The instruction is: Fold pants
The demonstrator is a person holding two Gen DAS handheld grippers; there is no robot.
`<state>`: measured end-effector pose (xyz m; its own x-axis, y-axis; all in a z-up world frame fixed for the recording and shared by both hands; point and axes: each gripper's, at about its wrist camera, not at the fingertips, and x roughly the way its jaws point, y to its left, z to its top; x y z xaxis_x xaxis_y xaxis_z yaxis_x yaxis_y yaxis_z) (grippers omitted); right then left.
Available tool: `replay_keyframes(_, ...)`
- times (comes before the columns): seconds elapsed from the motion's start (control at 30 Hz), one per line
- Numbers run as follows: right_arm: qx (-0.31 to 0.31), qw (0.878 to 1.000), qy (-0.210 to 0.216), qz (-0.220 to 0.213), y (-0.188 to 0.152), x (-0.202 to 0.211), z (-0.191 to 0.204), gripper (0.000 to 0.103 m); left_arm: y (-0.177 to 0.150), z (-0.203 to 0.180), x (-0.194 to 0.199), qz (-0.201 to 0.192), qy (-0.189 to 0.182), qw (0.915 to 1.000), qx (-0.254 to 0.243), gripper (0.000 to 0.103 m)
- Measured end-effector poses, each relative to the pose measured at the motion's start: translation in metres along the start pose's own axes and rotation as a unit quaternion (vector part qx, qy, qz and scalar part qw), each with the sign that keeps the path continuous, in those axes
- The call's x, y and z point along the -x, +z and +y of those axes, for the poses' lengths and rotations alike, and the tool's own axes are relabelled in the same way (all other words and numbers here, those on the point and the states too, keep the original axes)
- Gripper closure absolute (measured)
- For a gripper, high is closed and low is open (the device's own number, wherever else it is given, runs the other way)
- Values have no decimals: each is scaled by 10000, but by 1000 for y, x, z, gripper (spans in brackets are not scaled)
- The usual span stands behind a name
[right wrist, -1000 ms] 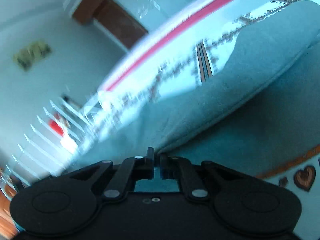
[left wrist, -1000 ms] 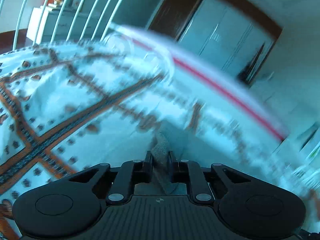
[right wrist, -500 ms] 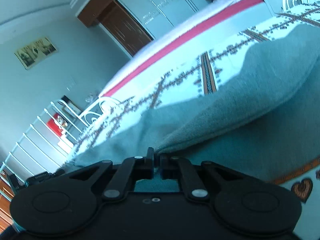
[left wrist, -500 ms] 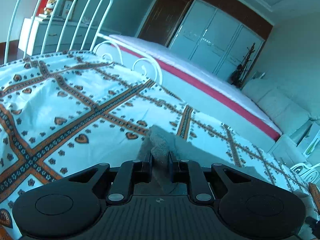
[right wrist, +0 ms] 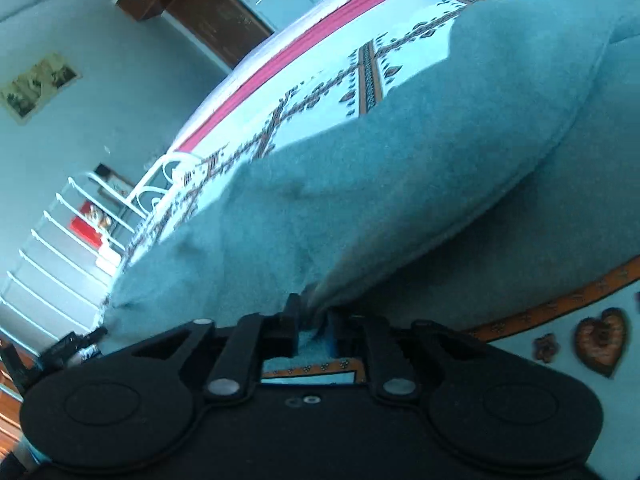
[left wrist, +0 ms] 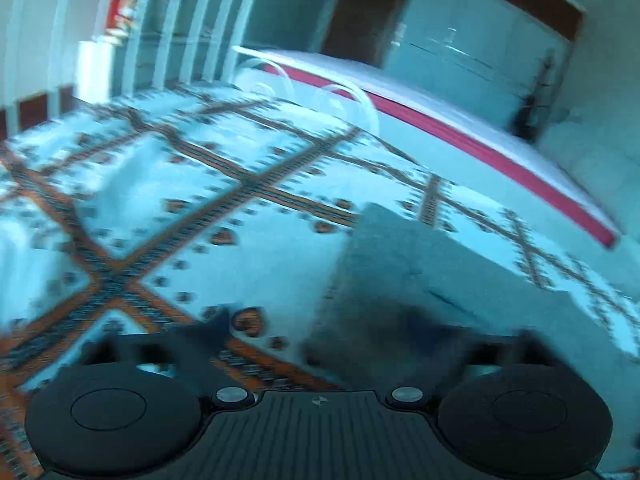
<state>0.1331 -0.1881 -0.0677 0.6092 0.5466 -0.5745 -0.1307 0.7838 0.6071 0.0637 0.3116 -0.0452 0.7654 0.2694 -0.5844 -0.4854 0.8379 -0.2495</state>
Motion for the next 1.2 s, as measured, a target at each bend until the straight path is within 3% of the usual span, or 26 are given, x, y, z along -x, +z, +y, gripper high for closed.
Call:
replay_keyframes(0.1, 47, 9998, -8, -175, 9, 20, 5, 92, -3, -2, 20, -76, 95, 9998, -135, 6)
replay_keyframes(0.17, 7, 9994, 13, -349, 13, 32, 4, 92, -3, -13, 39, -343, -5, 9990, -303, 6)
replay_keyframes(0.23, 51, 9985, -67, -547, 20, 46, -1, 92, 2, -32, 47, -348, -248, 9977, -527, 6)
replay_keyframes(0.33, -54, 9965, -171, -812, 39, 64, -11, 92, 2, -72, 41, 78, -653, 9934, -943, 6)
replay_keyframes(0.47, -299, 9934, -375, -1046, 66, 80, -35, 92, -21, -118, 31, 339, -859, 9888, -1170, 6)
replay_keyframes(0.67, -1147, 9883, -523, -859, 78, 73, -101, 92, -50, -160, 16, 1024, -644, 9760, -1813, 6)
replay_keyframes(0.73, -1462, 9847, -519, -797, 78, 59, -119, 92, -59, -161, 7, 1268, -508, 9736, -1831, 6)
replay_keyframes(0.97, -2128, 9739, -145, -782, 87, 29, -153, 97, -64, -168, 2, 1252, -460, 9710, -1983, 0)
replay_keyframes(1.0, -2138, 9735, -184, -794, 89, 29, -155, 103, -63, -166, 2, 1254, -488, 9713, -1962, 0)
replay_keyframes(1.07, -1835, 9779, -392, -923, 89, 39, -145, 103, -62, -164, 2, 1243, -527, 9717, -1938, 0)
replay_keyframes(1.2, -1323, 9831, -353, -1212, 84, 70, -117, 103, -60, -161, 1, 1251, -596, 9727, -1863, 0)
